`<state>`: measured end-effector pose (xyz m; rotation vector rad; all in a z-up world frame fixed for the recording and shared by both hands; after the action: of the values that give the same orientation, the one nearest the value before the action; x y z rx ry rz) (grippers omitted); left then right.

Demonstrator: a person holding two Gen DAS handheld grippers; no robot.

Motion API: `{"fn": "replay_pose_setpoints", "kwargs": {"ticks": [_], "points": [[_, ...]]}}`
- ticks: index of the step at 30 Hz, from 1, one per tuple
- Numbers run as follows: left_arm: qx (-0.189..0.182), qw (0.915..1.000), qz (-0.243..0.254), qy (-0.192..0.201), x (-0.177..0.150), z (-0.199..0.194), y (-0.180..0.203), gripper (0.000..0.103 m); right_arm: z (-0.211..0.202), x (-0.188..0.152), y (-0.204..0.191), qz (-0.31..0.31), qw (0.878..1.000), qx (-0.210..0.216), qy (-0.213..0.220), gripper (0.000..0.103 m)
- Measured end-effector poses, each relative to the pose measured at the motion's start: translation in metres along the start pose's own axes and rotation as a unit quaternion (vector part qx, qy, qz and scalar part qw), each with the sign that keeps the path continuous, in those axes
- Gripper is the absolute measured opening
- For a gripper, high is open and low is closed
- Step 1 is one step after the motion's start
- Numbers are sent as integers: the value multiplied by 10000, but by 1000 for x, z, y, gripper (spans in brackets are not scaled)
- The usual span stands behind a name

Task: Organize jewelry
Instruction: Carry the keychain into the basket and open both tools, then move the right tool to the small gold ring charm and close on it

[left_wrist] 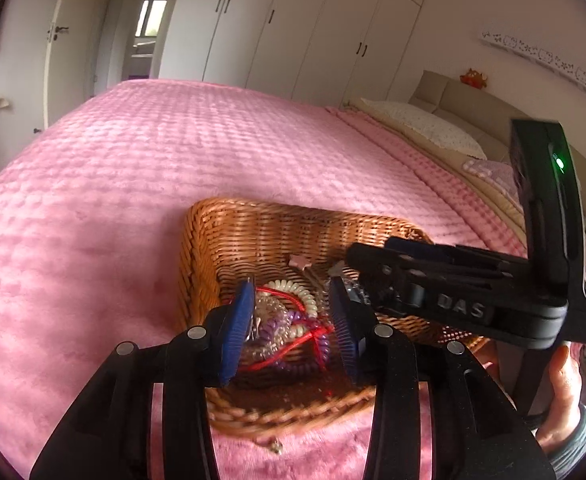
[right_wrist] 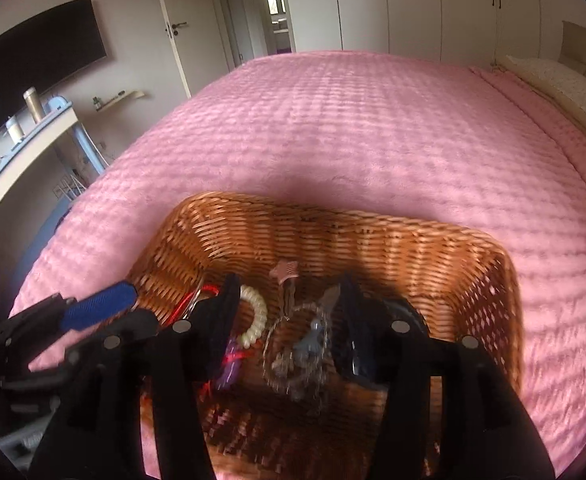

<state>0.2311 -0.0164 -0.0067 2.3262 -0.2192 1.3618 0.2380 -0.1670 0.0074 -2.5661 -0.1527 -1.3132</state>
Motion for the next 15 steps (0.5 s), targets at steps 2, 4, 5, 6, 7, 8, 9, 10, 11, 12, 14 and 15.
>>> {"fn": "replay_pose_setpoints", "kwargs": {"ticks": [2,4,5,6,7,8,9,10,11,12,14,15], "points": [[-18,10000,15,37,1,-13,4,37,-21,-1,-5,-53,9999,16,106,49],[36,9998,135,117,0,-34,10,37,-44,-3,-10,-81,9997,71,226,49],[70,9996,209,175,0,-46,14,37,-58,-5,-12,-91,9995,109,293,49],[85,9994,258,230,0,-57,17,37,-74,-9,-15,-101,9991,132,379,49],[89,9991,295,276,-1,-67,20,37,-88,-14,-17,-113,9989,144,441,49],[69,9989,326,321,-3,-83,24,37,-98,-18,-19,-119,9987,157,471,49],[38,9989,324,345,-5,-92,26,37,-113,-27,-23,-123,9984,194,509,49],[-3,9988,304,384,-9,-106,29,37,-121,-35,-25,-124,9983,211,519,49],[-8,9988,278,412,-12,-114,30,37,-132,-47,-27,-110,9983,222,521,49],[10,9988,215,444,-18,-127,31,37,-138,-56,-28,-94,9984,230,511,49],[61,9990,119,419,-32,-142,32,37,-148,-86,-30,-16,9989,250,399,49],[128,9991,80,406,-42,-149,32,37,-149,-102,-30,22,9992,252,302,49]]}}
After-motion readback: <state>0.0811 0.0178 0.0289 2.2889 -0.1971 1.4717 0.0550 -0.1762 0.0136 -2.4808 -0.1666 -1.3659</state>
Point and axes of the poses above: each gripper's, at about its wrist camera, not at the fingertips, and z roughly the way its jaws point, y to its right, x to its top, the point moved 3 cm from there along z, roughly the way its jaws point, and after that the axes turned 10 degrees about y, right-handed, at the moved point
